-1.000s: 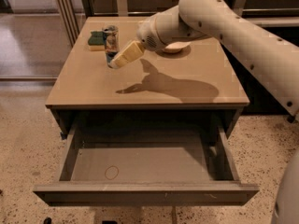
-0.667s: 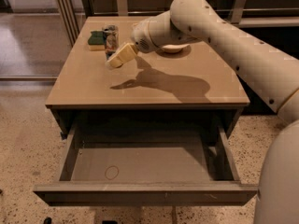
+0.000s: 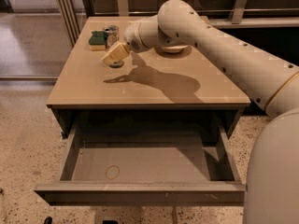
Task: Place redbull can into top drawer
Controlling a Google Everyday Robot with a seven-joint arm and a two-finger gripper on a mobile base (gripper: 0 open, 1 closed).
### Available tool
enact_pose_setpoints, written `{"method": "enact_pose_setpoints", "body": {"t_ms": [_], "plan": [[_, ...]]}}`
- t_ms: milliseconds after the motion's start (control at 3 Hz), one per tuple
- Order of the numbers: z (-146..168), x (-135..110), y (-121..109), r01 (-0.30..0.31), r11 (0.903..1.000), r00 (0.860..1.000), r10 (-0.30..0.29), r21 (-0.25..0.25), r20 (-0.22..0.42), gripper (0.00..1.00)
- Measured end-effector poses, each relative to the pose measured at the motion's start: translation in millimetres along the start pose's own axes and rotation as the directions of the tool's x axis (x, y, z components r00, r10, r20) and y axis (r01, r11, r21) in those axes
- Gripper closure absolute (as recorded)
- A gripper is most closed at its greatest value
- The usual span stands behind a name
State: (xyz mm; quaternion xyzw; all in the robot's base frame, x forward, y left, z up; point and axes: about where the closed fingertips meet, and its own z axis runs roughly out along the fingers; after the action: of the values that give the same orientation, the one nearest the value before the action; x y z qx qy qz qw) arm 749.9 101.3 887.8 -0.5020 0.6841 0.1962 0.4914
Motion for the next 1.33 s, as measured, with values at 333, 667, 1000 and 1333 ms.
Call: {"method": "enact_pose_setpoints", "body": {"t_ms": [333, 667, 1000, 1333], "plan": [[8.2, -1.8, -6.6, -0.014, 0.9995, 1.000, 0.014, 0.028, 0.009, 0.00], [19.7, -5.2, -6.8, -0.034, 0.9994, 0.999, 0.034, 0.006, 0.037, 0.19], [19.9, -5.3, -7.1, -0.035, 0.9994, 0.999, 0.034, 0.007, 0.037, 0.42], [19.9, -5.3, -7.0, -0.035, 0.9994, 0.999, 0.034, 0.006, 0.037, 0.65]]}}
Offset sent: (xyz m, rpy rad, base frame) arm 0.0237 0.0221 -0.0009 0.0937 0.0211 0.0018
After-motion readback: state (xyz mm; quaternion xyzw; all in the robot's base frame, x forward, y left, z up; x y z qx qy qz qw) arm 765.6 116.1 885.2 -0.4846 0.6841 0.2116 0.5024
